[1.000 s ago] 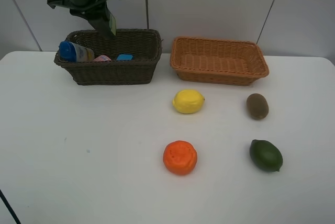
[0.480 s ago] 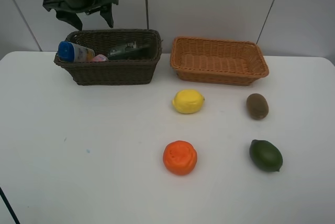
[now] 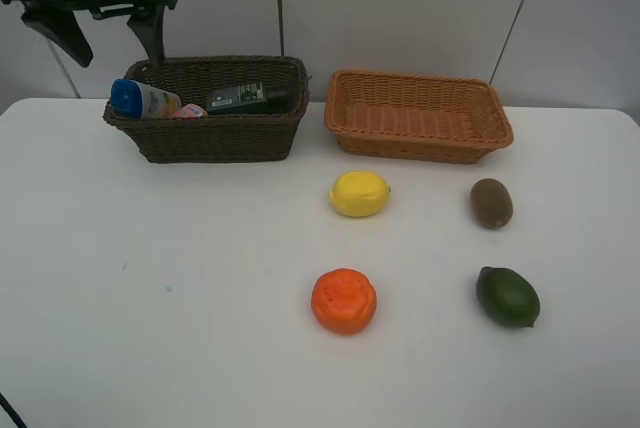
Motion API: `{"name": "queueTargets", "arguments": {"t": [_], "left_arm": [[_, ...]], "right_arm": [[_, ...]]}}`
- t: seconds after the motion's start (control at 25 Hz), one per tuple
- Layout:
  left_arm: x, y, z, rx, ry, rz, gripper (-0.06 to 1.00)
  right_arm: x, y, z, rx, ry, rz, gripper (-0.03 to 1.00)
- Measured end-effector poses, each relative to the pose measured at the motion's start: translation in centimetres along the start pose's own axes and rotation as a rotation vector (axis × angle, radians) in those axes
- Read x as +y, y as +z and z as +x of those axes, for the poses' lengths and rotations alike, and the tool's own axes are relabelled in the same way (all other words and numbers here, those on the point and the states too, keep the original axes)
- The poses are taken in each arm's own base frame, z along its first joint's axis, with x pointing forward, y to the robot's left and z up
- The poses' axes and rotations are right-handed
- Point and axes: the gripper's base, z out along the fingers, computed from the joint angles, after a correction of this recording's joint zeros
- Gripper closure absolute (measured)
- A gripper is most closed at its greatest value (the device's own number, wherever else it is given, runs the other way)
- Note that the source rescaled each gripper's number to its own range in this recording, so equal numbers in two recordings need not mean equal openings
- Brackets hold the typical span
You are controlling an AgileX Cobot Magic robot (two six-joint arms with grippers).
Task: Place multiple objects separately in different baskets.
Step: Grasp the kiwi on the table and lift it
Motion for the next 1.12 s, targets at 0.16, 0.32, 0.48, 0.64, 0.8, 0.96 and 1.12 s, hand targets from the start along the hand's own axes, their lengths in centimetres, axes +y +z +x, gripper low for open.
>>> {"name": "queueTargets", "arguments": {"t": [0.16,0.32,0.48,0.64,0.8,0.96,1.12], "left_arm": [[3.8,-2.7,4.9,0.002,-0.065,-0.023,-0.03],[5.1,-5.8,11.2,-0.053,-0.058,-0.018,-0.03],[5.9,-7.8,18.4,-0.132,-0.059,0.004,-0.03],[6.6,-8.4,25.4,-0.251,-0.057,0.03,-0.03],[7.3,-8.2,31.5,-0.42,-0.001,0.044,-0.03],[7.7,-7.2,36.0,-0.586,0.06,0.042,-0.03],[8.0,-5.7,38.9,-0.707,0.069,0.047,-0.03]], "right_arm": [[0.0,0.0,0.0,0.0,0.0,0.0,-0.03],[0.0,0.0,0.0,0.0,0.0,0.0,-0.03],[0.0,0.0,0.0,0.0,0.0,0.0,-0.03],[0.0,0.0,0.0,0.0,0.0,0.0,-0.03],[0.0,0.0,0.0,0.0,0.0,0.0,-0.03],[0.0,0.0,0.0,0.0,0.0,0.0,-0.03],[0.0,0.0,0.0,0.0,0.0,0.0,-0.03]]}}
